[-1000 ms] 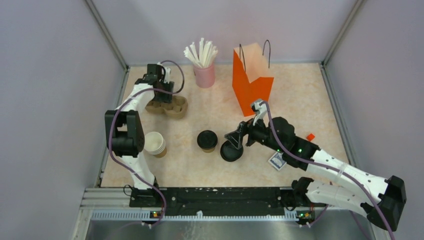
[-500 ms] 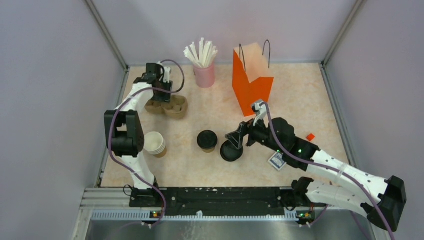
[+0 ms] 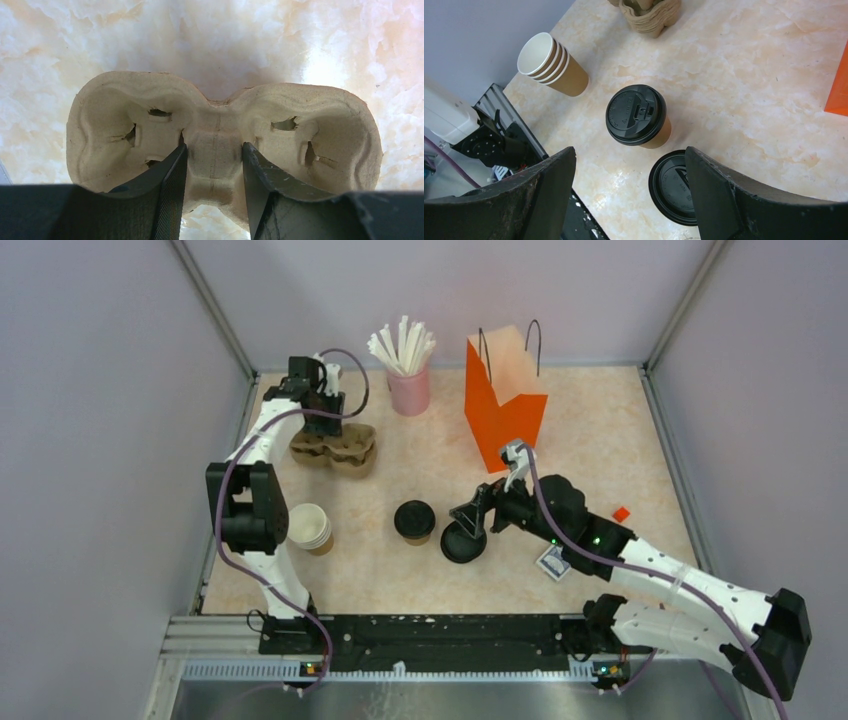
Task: Pack the takeout coffee
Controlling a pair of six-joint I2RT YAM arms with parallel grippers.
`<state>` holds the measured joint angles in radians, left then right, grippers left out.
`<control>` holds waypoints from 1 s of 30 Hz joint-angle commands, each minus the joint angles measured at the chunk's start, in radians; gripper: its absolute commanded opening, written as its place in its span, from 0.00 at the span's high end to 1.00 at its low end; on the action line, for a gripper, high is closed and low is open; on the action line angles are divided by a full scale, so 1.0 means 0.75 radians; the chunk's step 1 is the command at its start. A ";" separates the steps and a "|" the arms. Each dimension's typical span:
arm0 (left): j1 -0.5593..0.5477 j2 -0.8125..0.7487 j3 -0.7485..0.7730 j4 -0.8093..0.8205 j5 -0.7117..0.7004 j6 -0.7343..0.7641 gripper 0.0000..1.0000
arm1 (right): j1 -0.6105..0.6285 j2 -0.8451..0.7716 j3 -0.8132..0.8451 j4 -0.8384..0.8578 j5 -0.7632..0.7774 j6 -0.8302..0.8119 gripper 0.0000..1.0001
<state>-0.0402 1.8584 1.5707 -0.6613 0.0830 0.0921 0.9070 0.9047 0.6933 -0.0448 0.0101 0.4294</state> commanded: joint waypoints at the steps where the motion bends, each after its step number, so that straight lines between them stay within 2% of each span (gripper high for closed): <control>1: 0.004 -0.009 0.049 -0.011 0.056 -0.030 0.53 | 0.006 0.000 -0.003 0.049 0.007 -0.007 0.21; 12: -0.001 -0.134 0.034 0.005 0.172 -0.051 0.54 | 0.006 0.013 -0.002 0.085 -0.007 0.026 0.21; 22: -0.022 -0.277 -0.008 0.037 0.199 -0.073 0.54 | 0.006 -0.001 -0.012 0.070 -0.007 0.039 0.21; 30: -0.182 -0.404 -0.120 0.146 0.218 -0.117 0.54 | 0.007 -0.151 -0.001 -0.051 0.103 -0.001 0.21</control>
<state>-0.1043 1.6234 1.5234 -0.6296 0.2241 0.0345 0.9070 0.8677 0.6933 -0.0689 0.0345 0.4465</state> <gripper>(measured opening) 0.461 0.790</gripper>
